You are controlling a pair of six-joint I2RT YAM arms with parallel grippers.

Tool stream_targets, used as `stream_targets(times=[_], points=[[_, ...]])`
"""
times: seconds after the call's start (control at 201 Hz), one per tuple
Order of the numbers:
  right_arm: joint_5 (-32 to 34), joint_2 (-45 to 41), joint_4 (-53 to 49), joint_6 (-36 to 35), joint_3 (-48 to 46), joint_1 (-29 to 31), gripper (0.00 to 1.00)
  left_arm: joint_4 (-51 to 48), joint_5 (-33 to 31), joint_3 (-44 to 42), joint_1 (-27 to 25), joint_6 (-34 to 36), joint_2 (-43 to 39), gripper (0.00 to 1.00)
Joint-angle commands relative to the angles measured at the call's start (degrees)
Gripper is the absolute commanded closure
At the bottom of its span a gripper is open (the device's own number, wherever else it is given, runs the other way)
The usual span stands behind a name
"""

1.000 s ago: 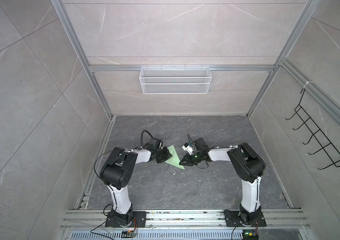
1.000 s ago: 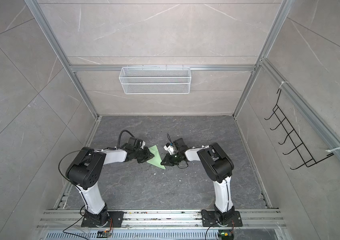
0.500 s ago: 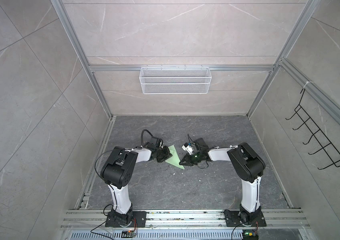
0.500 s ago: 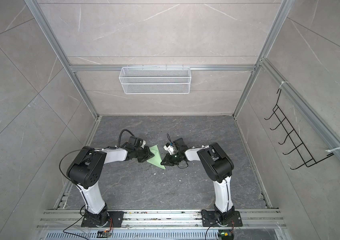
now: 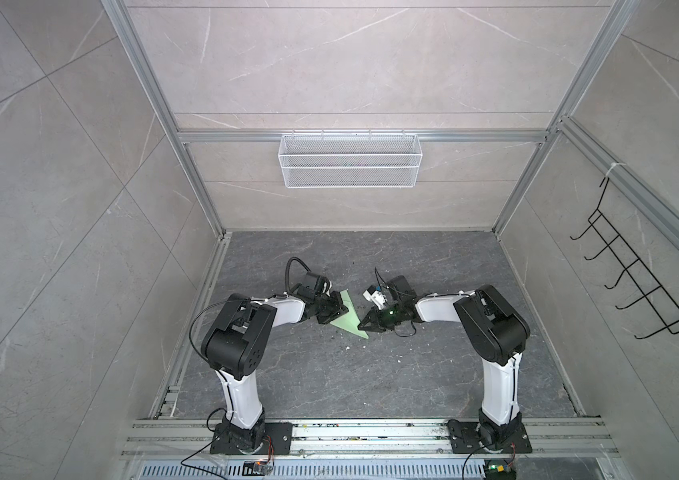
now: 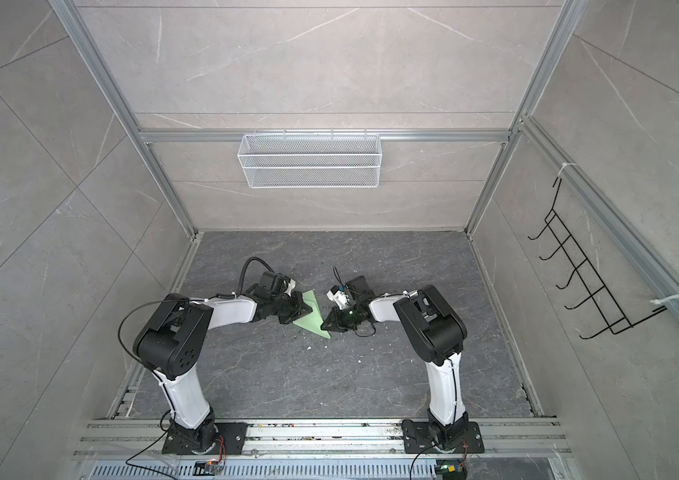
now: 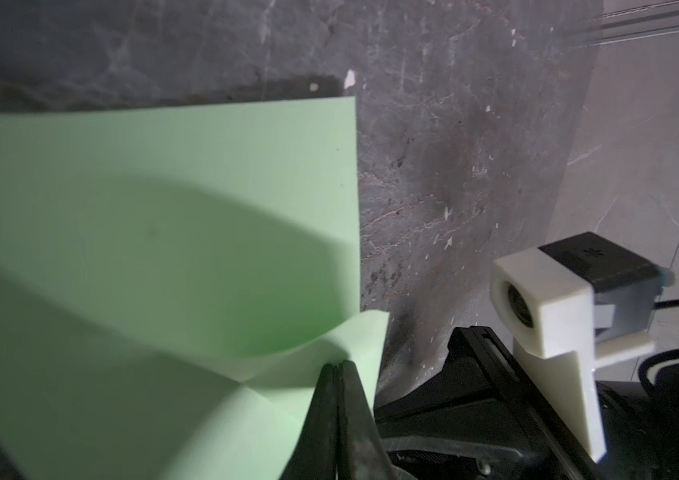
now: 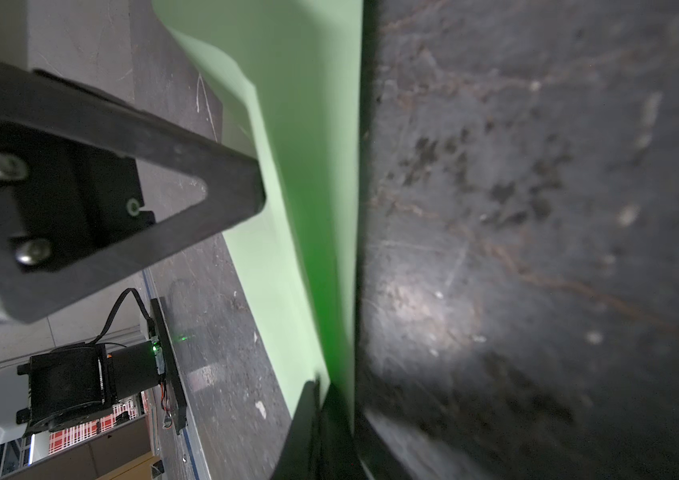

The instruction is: Fold a paper plane with a square sheet of paper (pick it up from the middle)

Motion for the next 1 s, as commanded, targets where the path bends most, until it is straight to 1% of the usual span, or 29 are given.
stream_targets(times=[0.0,0.144,0.289,0.353,0.488,0.597,0.672,0.742,0.995], points=[[13.7,5.4,-7.15,-1.51,-2.42,0.0,0.93,-0.77,0.54,1.95,-0.13,0.96,1.56,0.96],[12.72,4.19,-7.06,-1.78,-2.68,0.05,0.91,-2.46,-0.29,2.04,-0.24,0.96,2.57,0.96],[9.53,0.42,-6.97,-1.82,-3.41,0.04,0.86,-5.28,-2.17,2.04,-0.2,1.16,2.88,0.97],[9.33,-2.53,-7.05,-1.87,-4.24,-0.07,0.83,-5.94,-2.46,1.71,-0.21,1.41,2.8,0.97],[10.36,-8.35,-7.24,-1.96,-4.98,-0.05,0.7,-5.97,-2.44,1.26,-0.14,1.96,2.88,0.97],[12.11,-10.97,-6.37,-2.08,-4.57,0.06,0.65,-5.77,-2.16,1.31,-0.18,2.07,2.8,0.97],[11.39,-10.59,-5.76,-1.96,-3.25,0.32,0.66,-5.85,-2.3,1.26,-0.18,2.1,2.78,0.98],[10.21,-8.91,-5.91,-2.07,-0.67,1.05,0.71,-5.97,-2.45,1.4,-0.22,2.12,2.88,0.98],[9.62,-1.86,-4.98,0.77,5.91,2.23,0.81,-6.64,-2.82,1.91,-0.17,2.11,3.59,0.98]])
